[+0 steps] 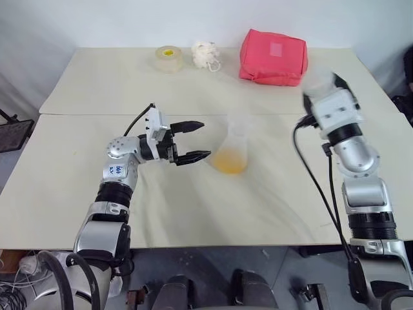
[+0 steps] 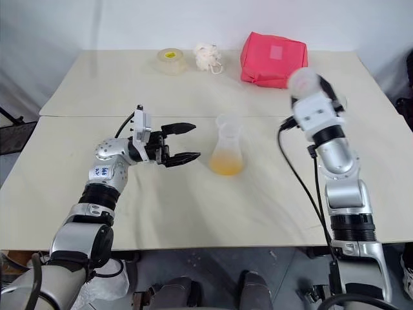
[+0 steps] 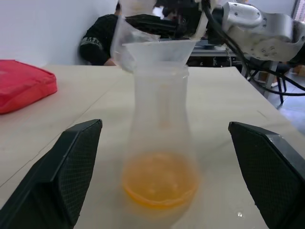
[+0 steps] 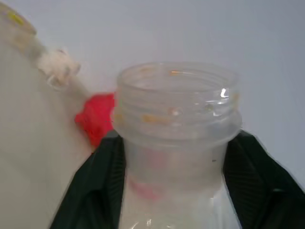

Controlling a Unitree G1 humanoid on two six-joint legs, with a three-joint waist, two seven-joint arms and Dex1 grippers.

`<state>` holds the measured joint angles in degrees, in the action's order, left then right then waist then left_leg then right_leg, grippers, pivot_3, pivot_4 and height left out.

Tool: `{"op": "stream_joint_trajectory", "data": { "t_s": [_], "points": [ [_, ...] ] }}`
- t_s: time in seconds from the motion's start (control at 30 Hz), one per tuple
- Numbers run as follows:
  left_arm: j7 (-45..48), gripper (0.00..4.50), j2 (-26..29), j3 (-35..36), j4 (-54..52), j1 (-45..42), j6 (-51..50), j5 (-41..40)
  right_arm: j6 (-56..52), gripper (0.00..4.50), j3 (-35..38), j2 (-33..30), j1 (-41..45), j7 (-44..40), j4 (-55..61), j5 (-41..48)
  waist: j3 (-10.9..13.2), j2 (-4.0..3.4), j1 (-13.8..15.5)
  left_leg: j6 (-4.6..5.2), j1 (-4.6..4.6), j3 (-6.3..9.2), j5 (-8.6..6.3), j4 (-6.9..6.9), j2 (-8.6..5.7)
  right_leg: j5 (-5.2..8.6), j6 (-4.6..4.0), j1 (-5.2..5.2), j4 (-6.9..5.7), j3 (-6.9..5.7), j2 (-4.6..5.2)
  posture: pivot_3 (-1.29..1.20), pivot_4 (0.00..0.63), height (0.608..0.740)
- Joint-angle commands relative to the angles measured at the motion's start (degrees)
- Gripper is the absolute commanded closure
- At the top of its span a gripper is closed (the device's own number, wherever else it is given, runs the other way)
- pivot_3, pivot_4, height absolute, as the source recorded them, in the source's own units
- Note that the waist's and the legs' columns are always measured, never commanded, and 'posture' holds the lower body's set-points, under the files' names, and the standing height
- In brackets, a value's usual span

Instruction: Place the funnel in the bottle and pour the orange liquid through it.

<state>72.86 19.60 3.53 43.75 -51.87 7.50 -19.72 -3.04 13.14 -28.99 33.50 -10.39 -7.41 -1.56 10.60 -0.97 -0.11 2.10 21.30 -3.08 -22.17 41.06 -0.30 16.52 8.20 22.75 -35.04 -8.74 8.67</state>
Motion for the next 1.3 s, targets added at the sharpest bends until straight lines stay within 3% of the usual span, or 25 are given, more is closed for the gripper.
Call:
{"op": "stream_joint_trajectory", "data": {
  "t_s": [0.03, 0.3, 0.5, 1.07, 1.3],
  "points": [
    [-1.5, 0.00, 0.9, 0.9, -1.5, -2.0, -2.5, -0.3, -6.8, 2.09, 7.7, 1.1, -0.3, 0.6, 2.9, 9.0, 0.0, 0.00, -0.1, 0.00, 0.00, 0.00, 0.00, -0.01, 0.00, 0.00, 0.00, 0.00, 0.00, 0.00, 0.00, 0.00, 0.150, 0.740],
    [-6.5, 0.00, 1.6, 1.1, -2.6, -2.3, -7.2, 0.1, -11.9, 2.09, 11.9, 3.1, -2.2, 0.3, 2.6, 16.9, 0.0, -0.01, -0.2, 0.00, -0.07, -0.03, 0.00, -0.05, 0.00, 0.00, 0.00, 0.01, 0.00, 0.02, -0.01, 0.00, 0.150, 0.740],
    [-9.2, 0.00, 2.4, 0.6, -6.6, -0.8, -12.2, 0.7, -10.6, 0.06, 10.9, 2.7, -3.5, 0.0, 3.3, 17.3, 0.0, -0.01, -0.2, 0.00, -0.07, -0.04, 0.00, -0.03, -0.01, 0.00, 0.00, 0.00, -0.02, 0.04, -0.01, 0.00, 0.150, 0.740],
    [-8.3, 0.00, 2.3, 0.2, -7.7, -0.2, -13.7, 0.7, -13.2, 0.02, 12.8, -2.0, 0.1, -1.6, 7.2, 22.3, 0.0, -0.01, -0.1, 0.00, -0.07, -0.07, 0.00, -0.03, -0.02, 0.00, 0.00, 0.01, 0.00, 0.07, 0.00, 0.00, 0.150, 0.740],
    [-8.3, 0.00, 2.7, 0.8, -7.4, -0.1, -12.0, 0.6, -20.3, 0.02, 13.1, -6.1, 3.4, -8.8, 14.6, 31.6, 0.0, -0.01, 0.0, 0.00, -0.08, -0.08, 0.00, -0.03, 0.00, 0.00, 0.00, 0.02, 0.02, 0.07, -0.02, 0.00, 0.150, 0.740]
  ]
}}
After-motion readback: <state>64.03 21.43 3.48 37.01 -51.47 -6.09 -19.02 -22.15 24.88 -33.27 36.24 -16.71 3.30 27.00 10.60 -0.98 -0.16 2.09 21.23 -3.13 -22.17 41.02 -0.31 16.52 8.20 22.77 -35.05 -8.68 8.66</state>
